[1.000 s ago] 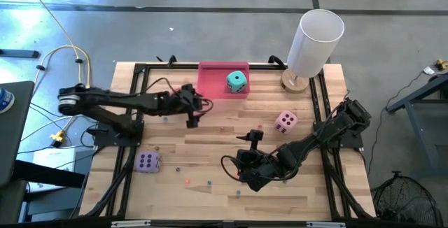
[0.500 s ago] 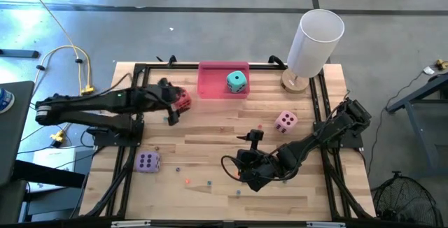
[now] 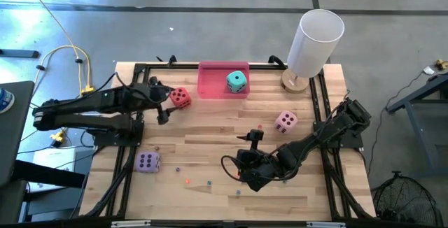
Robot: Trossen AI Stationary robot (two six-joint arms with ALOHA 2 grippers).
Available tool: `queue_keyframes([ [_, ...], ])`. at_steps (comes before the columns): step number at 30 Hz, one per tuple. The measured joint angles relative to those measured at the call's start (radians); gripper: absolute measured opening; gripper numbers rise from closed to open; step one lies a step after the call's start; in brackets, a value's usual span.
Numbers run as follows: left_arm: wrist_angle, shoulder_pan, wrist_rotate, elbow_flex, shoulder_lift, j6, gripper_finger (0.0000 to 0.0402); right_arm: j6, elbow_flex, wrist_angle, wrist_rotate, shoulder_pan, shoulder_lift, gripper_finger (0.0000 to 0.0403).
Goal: Pick & Place Dice
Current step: Put the large red dice into the pink bin
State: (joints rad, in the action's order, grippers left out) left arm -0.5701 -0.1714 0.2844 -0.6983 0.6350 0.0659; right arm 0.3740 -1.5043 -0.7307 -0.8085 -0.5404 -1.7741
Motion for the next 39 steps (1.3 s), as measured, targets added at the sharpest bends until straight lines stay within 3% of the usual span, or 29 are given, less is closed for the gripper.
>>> queue_keyframes([
  [8,0.0,-0.115,-0.009,-0.048,0.104,-0.022,0.0356,0.0,0.0,0.001,-0.003,0.0,0.0,0.04],
  [15,-0.091,-0.28,-0.204,-0.185,0.276,-0.001,0.0356,0.0,0.0,0.001,-0.003,0.007,0.0,0.04],
  [24,-0.304,-0.491,-0.286,-0.282,0.552,-0.005,0.0356,0.0,0.0,0.001,0.0,0.006,0.0,0.04],
  [27,-0.301,-0.522,-0.335,-0.282,0.606,0.041,0.0356,0.0,0.0,0.0,0.0,0.006,0.0,0.04],
  [39,-0.299,-0.532,-0.343,-0.282,0.643,0.084,0.0356,0.0,0.0,0.0,0.0,0.006,0.0,0.04],
])
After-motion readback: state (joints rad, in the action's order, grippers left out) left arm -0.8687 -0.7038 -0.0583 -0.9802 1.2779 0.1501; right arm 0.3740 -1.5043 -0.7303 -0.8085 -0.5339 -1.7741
